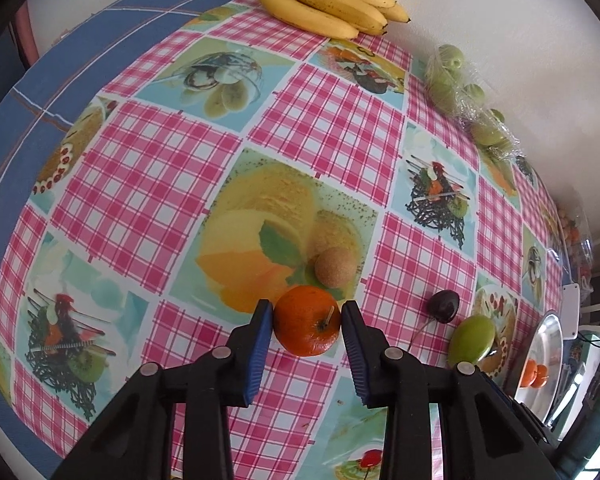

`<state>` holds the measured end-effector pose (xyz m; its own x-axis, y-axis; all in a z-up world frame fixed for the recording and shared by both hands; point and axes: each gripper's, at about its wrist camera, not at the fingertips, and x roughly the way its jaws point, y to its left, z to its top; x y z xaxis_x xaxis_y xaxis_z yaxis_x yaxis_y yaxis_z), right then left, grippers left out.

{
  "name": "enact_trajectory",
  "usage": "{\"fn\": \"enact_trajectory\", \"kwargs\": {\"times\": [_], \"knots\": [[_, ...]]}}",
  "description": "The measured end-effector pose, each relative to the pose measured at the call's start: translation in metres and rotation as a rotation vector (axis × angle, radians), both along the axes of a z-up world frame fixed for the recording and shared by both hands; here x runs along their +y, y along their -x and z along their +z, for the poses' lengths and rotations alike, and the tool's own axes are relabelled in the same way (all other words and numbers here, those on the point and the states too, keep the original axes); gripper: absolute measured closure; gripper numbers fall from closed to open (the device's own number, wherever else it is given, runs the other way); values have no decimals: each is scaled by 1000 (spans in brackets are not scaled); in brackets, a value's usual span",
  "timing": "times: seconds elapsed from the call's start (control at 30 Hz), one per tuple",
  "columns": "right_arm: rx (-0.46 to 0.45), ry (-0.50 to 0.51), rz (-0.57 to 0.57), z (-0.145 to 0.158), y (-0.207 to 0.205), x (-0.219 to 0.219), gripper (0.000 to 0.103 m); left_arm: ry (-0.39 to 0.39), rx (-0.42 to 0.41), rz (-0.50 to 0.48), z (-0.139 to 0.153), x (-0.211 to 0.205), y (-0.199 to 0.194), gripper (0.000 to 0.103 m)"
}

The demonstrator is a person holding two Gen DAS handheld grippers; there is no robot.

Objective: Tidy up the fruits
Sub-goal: 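Close the left gripper on an orange while the right grips a dark plum, then carry the held orange and plum over the steel bowl with both grippers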

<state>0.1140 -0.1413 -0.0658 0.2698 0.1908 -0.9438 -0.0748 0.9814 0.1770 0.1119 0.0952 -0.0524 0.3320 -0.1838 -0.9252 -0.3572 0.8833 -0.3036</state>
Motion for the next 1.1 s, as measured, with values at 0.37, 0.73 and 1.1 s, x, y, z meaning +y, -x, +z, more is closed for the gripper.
{"fn": "enact_trajectory", "kwargs": {"times": [0.37, 0.73, 1.1], "knots": [[-77, -81, -34, 42, 11, -18, 75, -2, -69, -23, 21, -8, 0, 65], [-87, -91, -87, 56, 20, -39, 75, -10, -99, -43, 36, -23, 1, 65], [-60, -83, -183, 51, 22, -74, 75, -43, -103, -124, 42, -64, 1, 65]]}}
